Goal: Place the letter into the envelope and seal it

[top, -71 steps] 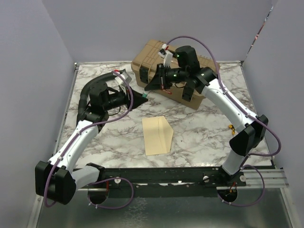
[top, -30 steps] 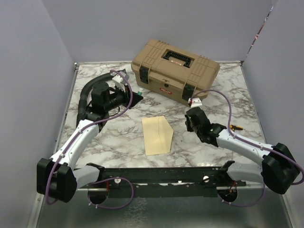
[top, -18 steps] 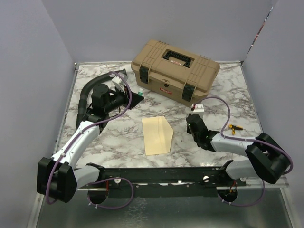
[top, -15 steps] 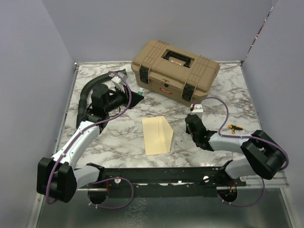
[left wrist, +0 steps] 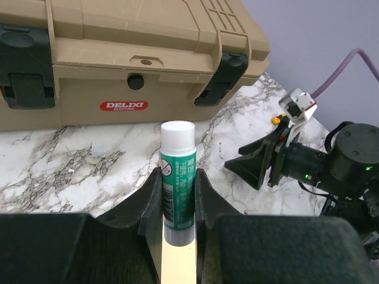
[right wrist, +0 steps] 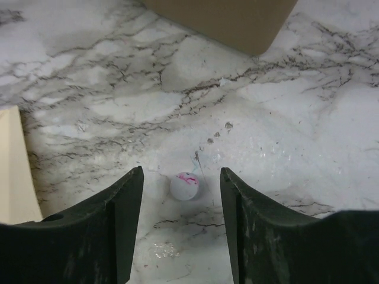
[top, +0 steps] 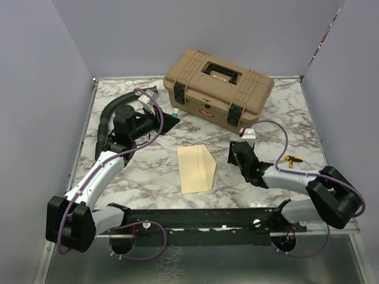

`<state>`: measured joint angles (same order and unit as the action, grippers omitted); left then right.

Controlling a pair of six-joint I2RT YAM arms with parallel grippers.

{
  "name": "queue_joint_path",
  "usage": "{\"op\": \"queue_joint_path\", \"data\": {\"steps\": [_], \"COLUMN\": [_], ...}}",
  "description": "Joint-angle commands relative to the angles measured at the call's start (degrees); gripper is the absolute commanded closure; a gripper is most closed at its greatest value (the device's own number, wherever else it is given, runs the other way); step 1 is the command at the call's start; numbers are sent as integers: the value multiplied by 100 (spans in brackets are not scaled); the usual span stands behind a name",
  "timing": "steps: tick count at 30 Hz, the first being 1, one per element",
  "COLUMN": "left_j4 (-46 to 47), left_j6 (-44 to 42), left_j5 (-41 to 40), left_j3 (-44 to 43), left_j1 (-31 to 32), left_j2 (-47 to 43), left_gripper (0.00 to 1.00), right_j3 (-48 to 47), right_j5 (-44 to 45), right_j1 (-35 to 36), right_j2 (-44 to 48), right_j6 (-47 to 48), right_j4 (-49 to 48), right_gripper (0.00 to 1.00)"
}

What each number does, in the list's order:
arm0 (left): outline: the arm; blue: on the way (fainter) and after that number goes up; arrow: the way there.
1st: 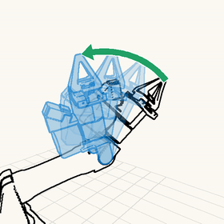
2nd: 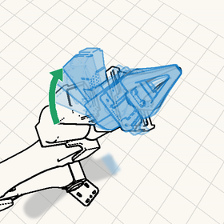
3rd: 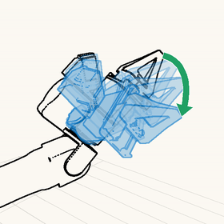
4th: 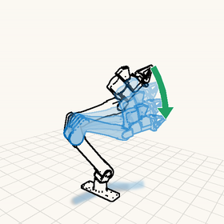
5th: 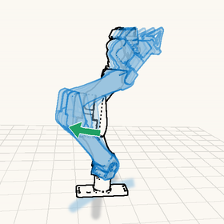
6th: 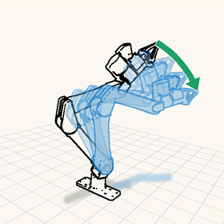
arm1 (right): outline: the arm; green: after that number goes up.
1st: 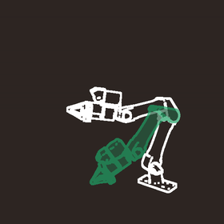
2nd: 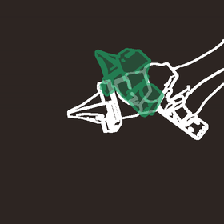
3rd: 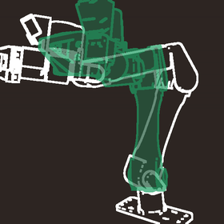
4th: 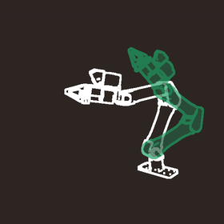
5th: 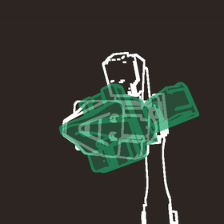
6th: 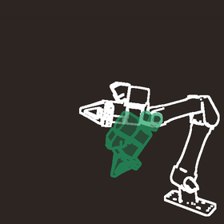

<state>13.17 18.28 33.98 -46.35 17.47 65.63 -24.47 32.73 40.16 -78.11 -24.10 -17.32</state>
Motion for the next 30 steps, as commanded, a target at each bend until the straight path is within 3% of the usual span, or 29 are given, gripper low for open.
{"op": "queue_joint_path", "data": {"steps": [1,7,13,18,22,30], "left_j4": [194,286,1182,1675,1723,1835], "left_j6": [80,452,1707,3054,3594,3720], "left_j5": [76,40,-11,-626,-980,-1045], "left_j3": [30,-89,-184,-233,-245,-369], "left_j1": [-25,-25,-17,-15,-16,-16], "left_j2": [-41,-75,-104,-103,-120,-173], "left_gripper": [100,100,100,100,100,100], "right_j3": [-470,-1249,-1812,-2690,-3446,-4469], "right_j5": [86,-543,-3362,-5074,-5464,-6104], "right_j1": [18,18,11,14,23,87], "right_j2": [544,1356,1665,1143,508,-398], "right_j6": [-167,-101,550,-38,-475,-811], "right_j4": [754,1698,892,3,-172,-90], "right_gripper": [42,37,35,33,33,34]}}
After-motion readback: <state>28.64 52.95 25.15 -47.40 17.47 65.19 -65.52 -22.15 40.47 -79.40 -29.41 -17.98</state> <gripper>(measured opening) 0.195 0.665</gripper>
